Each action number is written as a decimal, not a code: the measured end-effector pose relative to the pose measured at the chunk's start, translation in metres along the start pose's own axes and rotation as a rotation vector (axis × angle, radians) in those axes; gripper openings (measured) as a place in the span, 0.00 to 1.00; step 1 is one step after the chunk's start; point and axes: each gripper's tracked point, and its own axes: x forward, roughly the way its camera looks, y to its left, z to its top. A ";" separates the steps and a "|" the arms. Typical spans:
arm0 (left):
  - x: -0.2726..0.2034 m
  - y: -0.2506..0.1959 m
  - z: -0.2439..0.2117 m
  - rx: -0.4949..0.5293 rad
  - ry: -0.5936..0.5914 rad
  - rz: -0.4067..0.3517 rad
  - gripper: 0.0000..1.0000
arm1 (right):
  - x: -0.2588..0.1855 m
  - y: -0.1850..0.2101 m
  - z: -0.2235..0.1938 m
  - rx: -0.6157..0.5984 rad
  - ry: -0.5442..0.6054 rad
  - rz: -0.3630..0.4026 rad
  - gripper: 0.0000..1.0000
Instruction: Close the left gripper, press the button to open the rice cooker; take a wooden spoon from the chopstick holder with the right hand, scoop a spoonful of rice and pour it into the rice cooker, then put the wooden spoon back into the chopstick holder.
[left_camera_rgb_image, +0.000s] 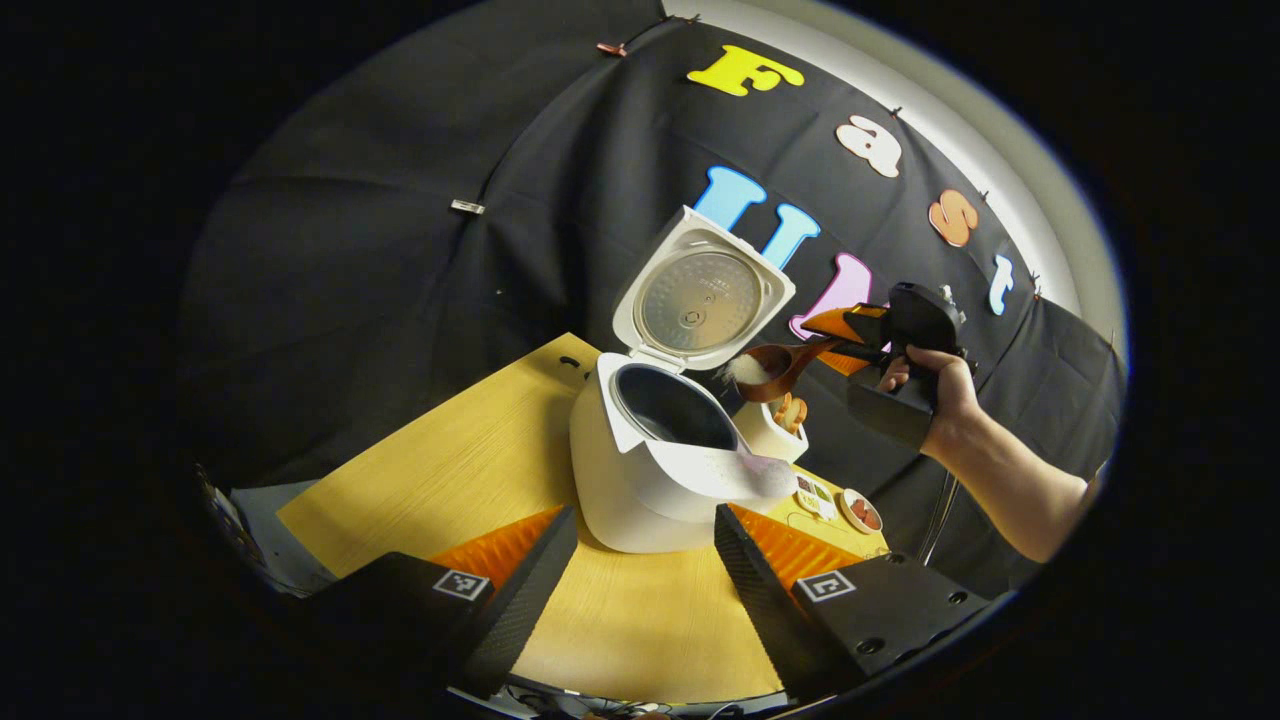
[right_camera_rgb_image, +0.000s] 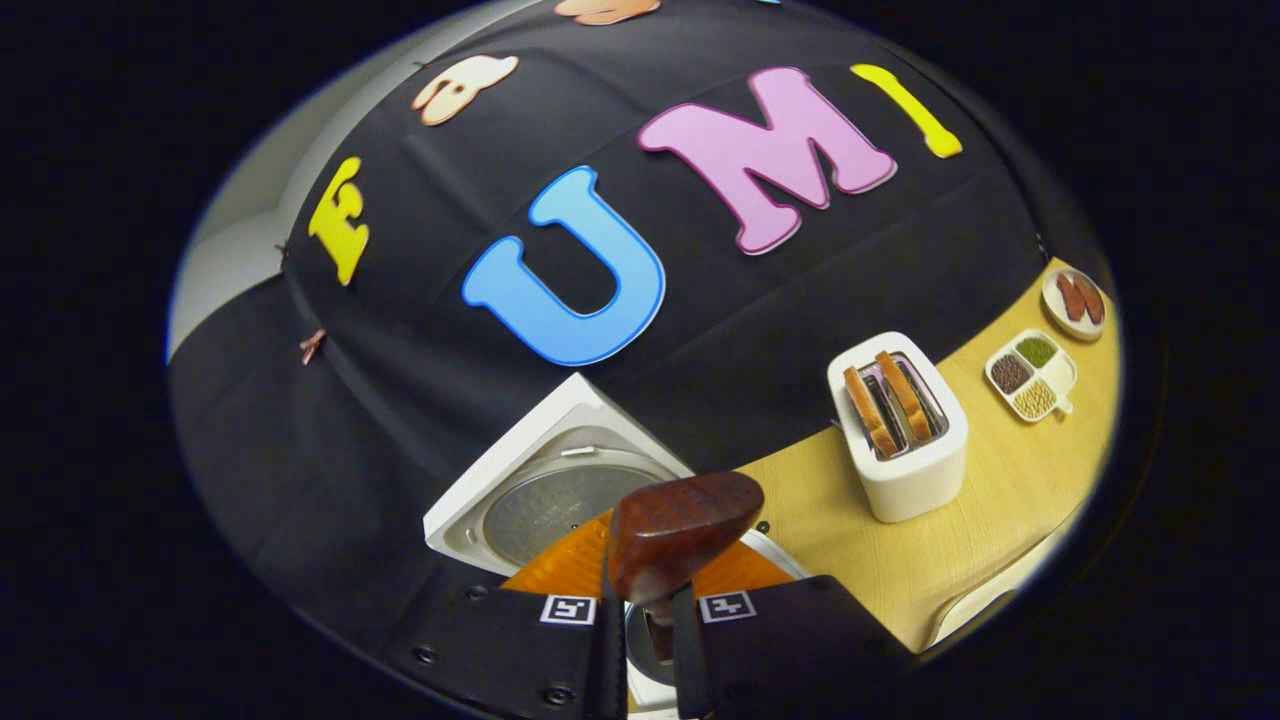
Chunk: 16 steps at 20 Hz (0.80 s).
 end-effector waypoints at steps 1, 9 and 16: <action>0.000 0.001 0.001 -0.004 -0.002 0.000 0.95 | 0.007 0.004 -0.004 -0.051 -0.010 0.007 0.23; -0.009 0.015 0.007 0.064 0.003 0.015 0.96 | 0.029 0.020 -0.040 -0.306 -0.027 0.041 0.23; -0.005 0.012 0.004 0.059 0.026 -0.005 0.95 | 0.029 0.040 -0.051 -0.586 -0.106 0.120 0.22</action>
